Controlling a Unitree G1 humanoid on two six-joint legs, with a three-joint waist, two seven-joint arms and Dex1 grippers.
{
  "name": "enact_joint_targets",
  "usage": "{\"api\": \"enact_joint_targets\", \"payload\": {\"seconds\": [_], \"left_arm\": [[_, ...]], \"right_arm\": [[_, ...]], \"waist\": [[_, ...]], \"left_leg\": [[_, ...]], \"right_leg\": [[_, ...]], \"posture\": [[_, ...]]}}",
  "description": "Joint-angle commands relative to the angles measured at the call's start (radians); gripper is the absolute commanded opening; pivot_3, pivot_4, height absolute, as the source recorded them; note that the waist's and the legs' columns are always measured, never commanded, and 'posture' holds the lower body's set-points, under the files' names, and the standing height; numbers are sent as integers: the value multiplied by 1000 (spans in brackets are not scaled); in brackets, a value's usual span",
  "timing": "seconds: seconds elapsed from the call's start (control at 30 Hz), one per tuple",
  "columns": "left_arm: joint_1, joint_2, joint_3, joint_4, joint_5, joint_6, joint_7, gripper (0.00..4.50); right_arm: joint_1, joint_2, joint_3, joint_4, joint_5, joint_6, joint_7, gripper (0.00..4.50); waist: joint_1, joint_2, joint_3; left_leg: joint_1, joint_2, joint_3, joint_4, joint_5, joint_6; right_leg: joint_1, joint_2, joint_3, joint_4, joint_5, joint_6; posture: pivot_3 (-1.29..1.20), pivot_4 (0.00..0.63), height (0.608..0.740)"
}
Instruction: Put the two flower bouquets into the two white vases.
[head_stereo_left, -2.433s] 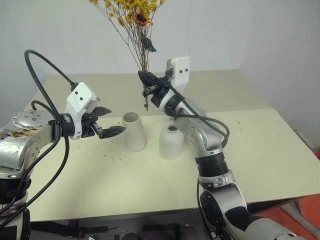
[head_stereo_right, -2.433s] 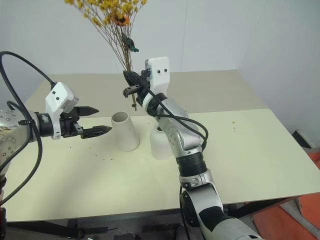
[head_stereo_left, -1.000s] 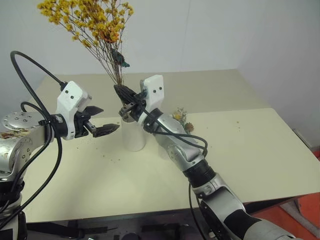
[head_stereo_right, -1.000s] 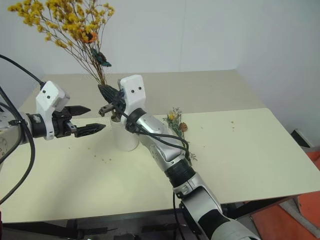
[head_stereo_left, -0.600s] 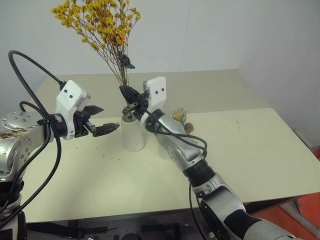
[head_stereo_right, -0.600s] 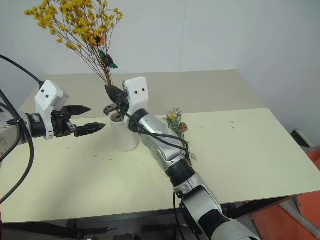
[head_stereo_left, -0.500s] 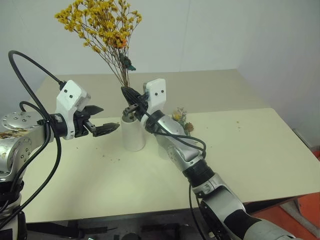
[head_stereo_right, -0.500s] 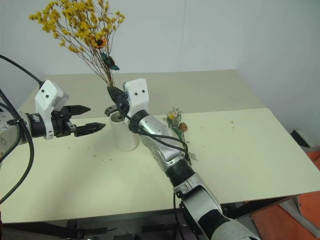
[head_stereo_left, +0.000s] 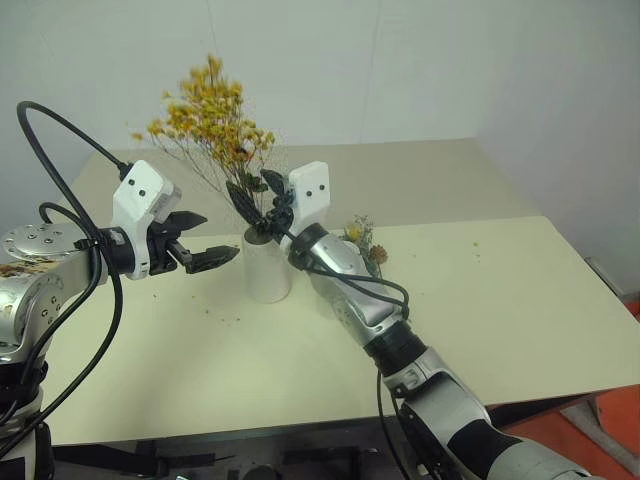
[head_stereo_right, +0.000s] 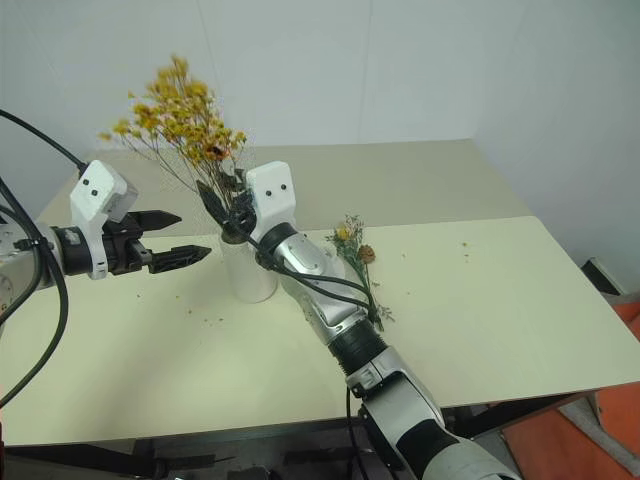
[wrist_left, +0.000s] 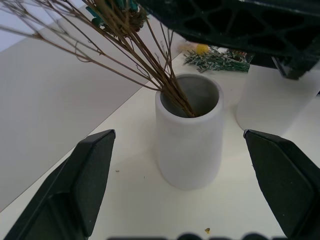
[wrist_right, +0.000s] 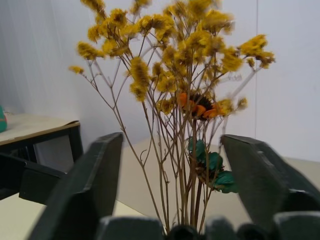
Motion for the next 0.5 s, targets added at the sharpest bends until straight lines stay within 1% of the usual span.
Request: {"api": "enact_joint_targets", "payload": {"seconds": [0.03,0.13,0.23,0.37,0.5], "left_arm": [[-10,16,16,-15,-6,-3,5,4500],[-14,14,13,-14,-4,-5,6,4500],[-18,14,11,-17,-6,-5,5,4500],[-17,22,12,-28,-12,-7,-6,4500],[8,47,29,-59,-34,-5,-43,4500]], "right_arm": [[99,153,1,-65,-4,-14,-6,4463],[117,140,5,-97,-1,2,-6,4463],[152,103,12,-183,6,50,0,4463],[196,31,9,-337,25,173,21,4463],[234,-65,-15,-508,25,329,58,4463]], "waist": [[0,0,0],[0,0,0],[0,0,0],[0,0,0],[2,0,0]], "left_leg": [[0,0,0,0,0,0],[0,0,0,0,0,0],[0,0,0,0,0,0],[0,0,0,0,0,0],[0,0,0,0,0,0]], "right_leg": [[0,0,0,0,0,0],[0,0,0,0,0,0],[0,0,0,0,0,0],[0,0,0,0,0,0],[0,0,0,0,0,0]], "posture": [[0,150,740],[0,150,740],[0,150,740],[0,150,740],[0,150,740]]}}
